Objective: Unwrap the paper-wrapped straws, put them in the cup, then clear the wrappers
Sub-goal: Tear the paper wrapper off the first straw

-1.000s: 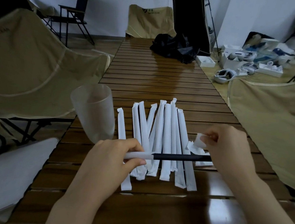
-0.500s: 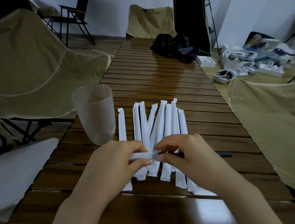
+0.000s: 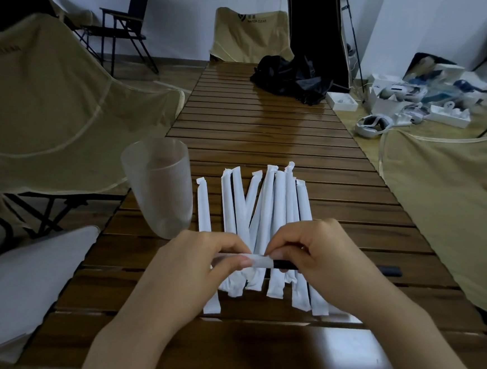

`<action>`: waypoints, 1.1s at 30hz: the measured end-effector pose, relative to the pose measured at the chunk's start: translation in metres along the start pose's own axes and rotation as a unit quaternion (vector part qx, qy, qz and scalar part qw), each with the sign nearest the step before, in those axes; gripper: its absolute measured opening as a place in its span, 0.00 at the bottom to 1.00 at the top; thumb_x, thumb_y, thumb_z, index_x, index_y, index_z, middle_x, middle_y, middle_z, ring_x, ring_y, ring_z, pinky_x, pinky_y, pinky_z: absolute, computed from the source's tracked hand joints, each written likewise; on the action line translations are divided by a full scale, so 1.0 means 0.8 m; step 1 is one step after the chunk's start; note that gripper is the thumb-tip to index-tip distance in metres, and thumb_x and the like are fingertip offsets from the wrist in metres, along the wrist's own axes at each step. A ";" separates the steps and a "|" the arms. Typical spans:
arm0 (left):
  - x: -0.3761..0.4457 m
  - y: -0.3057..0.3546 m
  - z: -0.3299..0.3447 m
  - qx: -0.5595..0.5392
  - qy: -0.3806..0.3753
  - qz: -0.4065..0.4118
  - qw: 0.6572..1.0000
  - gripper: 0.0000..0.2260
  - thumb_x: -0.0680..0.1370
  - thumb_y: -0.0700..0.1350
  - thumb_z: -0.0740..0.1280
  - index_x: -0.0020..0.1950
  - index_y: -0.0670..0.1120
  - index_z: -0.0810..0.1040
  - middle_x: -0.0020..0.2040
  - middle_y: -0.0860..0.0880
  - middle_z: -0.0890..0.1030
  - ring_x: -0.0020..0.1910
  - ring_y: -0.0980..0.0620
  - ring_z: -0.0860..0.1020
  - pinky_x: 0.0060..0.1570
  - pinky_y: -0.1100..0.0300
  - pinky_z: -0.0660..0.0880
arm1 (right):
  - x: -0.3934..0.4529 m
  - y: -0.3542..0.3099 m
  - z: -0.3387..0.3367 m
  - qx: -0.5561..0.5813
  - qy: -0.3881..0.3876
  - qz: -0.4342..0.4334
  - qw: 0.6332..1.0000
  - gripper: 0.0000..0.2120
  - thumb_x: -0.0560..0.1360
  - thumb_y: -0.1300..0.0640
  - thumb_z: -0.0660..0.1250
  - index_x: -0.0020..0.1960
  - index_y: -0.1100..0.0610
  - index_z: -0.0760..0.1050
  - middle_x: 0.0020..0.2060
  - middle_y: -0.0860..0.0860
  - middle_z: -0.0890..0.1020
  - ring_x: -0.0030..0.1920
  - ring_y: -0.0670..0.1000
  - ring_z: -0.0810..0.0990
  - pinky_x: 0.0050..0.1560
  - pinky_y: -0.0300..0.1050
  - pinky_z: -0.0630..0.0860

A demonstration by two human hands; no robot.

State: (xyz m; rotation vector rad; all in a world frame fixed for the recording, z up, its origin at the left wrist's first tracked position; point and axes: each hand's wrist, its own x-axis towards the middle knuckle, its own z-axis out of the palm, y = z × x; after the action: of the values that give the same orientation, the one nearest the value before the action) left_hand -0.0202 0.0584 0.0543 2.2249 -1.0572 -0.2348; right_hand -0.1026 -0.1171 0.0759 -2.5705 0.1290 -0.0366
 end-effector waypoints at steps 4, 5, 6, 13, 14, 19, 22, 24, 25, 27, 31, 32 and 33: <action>0.005 0.002 0.001 -0.025 -0.001 0.012 1.000 0.10 0.75 0.56 0.64 0.51 0.57 0.83 0.37 0.63 0.79 0.50 0.64 0.76 0.45 0.75 0.71 | -0.003 -0.003 0.000 0.008 0.010 0.024 1.000 0.09 0.78 0.62 0.63 0.45 0.53 0.81 0.34 0.45 0.79 0.31 0.42 0.77 0.33 0.31 0.70; 0.004 0.002 0.000 -0.033 0.009 0.014 0.999 0.10 0.74 0.57 0.64 0.49 0.57 0.83 0.37 0.63 0.79 0.49 0.64 0.77 0.44 0.73 0.72 | -0.004 -0.002 0.001 0.029 0.027 0.033 0.999 0.10 0.78 0.62 0.63 0.43 0.52 0.80 0.32 0.44 0.78 0.29 0.41 0.77 0.31 0.31 0.69; 0.004 0.003 0.000 -0.039 0.019 0.016 0.999 0.11 0.73 0.58 0.64 0.49 0.58 0.83 0.37 0.63 0.80 0.49 0.63 0.77 0.45 0.73 0.73 | -0.004 -0.002 0.002 0.047 0.046 0.041 0.997 0.10 0.78 0.62 0.63 0.41 0.51 0.79 0.31 0.43 0.78 0.29 0.40 0.77 0.29 0.30 0.69; 0.009 0.009 -0.002 -0.035 0.029 0.043 0.998 0.15 0.72 0.55 0.66 0.52 0.51 0.84 0.41 0.54 0.83 0.54 0.64 0.73 0.46 0.78 0.68 | -0.004 -0.003 0.007 0.079 0.077 0.068 0.992 0.15 0.78 0.61 0.64 0.37 0.45 0.73 0.32 0.44 0.79 0.31 0.45 0.80 0.29 0.30 0.71; 0.008 0.009 -0.003 -0.032 0.036 0.046 0.998 0.14 0.72 0.55 0.66 0.51 0.51 0.84 0.41 0.54 0.83 0.54 0.64 0.72 0.46 0.78 0.68 | -0.004 -0.003 0.006 0.082 0.075 0.062 0.992 0.14 0.78 0.61 0.64 0.37 0.45 0.73 0.32 0.44 0.79 0.32 0.46 0.80 0.29 0.31 0.71; 0.002 0.004 -0.003 0.016 0.079 0.026 0.996 0.04 0.72 0.57 0.69 0.47 0.63 0.79 0.39 0.64 0.80 0.51 0.65 0.75 0.38 0.74 0.71 | -0.004 -0.005 0.004 0.108 0.042 0.031 0.993 0.03 0.75 0.55 0.68 0.45 0.48 0.79 0.37 0.44 0.81 0.34 0.43 0.81 0.33 0.32 0.72; 0.004 0.004 -0.002 0.003 0.111 0.048 0.993 0.06 0.71 0.59 0.71 0.43 0.59 0.81 0.35 0.59 0.81 0.46 0.60 0.77 0.45 0.69 0.74 | -0.003 -0.005 0.005 0.115 0.080 0.044 0.989 0.06 0.75 0.56 0.68 0.40 0.48 0.79 0.34 0.45 0.82 0.33 0.44 0.81 0.35 0.35 0.75; 0.007 0.011 -0.002 -0.028 0.105 0.064 0.992 0.05 0.71 0.51 0.73 0.40 0.50 0.84 0.32 0.54 0.82 0.41 0.58 0.79 0.40 0.75 0.73 | -0.003 -0.005 0.008 0.112 0.107 0.049 0.987 0.10 0.75 0.57 0.68 0.37 0.46 0.78 0.33 0.45 0.81 0.33 0.44 0.81 0.36 0.38 0.78; 0.009 0.012 -0.001 -0.020 0.113 0.084 0.990 0.05 0.70 0.48 0.73 0.39 0.47 0.85 0.31 0.53 0.82 0.39 0.58 0.78 0.35 0.79 0.70 | -0.003 -0.006 0.009 0.111 0.120 0.051 0.985 0.11 0.75 0.57 0.68 0.36 0.45 0.77 0.32 0.44 0.81 0.33 0.45 0.81 0.34 0.38 0.77; 0.011 0.013 0.002 -0.011 0.133 0.095 0.986 0.04 0.71 0.47 0.73 0.38 0.47 0.84 0.31 0.54 0.81 0.37 0.57 0.79 0.35 0.77 0.71 | -0.003 -0.007 0.012 0.113 0.143 0.060 0.981 0.13 0.75 0.59 0.68 0.34 0.46 0.76 0.29 0.43 0.79 0.31 0.44 0.79 0.29 0.35 0.71; 0.009 0.014 0.005 -0.007 0.142 0.081 0.986 0.04 0.72 0.48 0.72 0.37 0.51 0.83 0.32 0.54 0.81 0.37 0.52 0.78 0.30 0.68 0.71 | -0.003 -0.012 0.018 0.139 0.167 0.097 0.971 0.13 0.75 0.60 0.67 0.34 0.48 0.77 0.29 0.46 0.79 0.29 0.46 0.79 0.26 0.39 0.70; 0.012 0.015 0.005 0.016 0.143 0.086 0.986 0.03 0.70 0.49 0.71 0.37 0.52 0.83 0.31 0.54 0.80 0.36 0.52 0.77 0.30 0.68 0.68 | -0.003 -0.013 0.020 0.144 0.175 0.106 0.968 0.14 0.75 0.61 0.67 0.33 0.48 0.76 0.30 0.46 0.80 0.31 0.48 0.80 0.27 0.44 0.73; 0.015 0.012 0.006 0.026 0.149 0.086 0.985 0.04 0.70 0.50 0.70 0.38 0.52 0.83 0.31 0.55 0.80 0.36 0.53 0.75 0.30 0.68 0.67 | -0.002 -0.014 0.021 0.147 0.183 0.115 0.965 0.14 0.75 0.61 0.67 0.33 0.48 0.76 0.30 0.47 0.80 0.32 0.49 0.81 0.29 0.47 0.76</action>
State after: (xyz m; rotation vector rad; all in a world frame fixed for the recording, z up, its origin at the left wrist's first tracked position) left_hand -0.0205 0.0426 0.0584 2.1157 -1.0894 0.1989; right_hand -0.1027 -0.0982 0.0675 -2.2131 0.5189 -0.4121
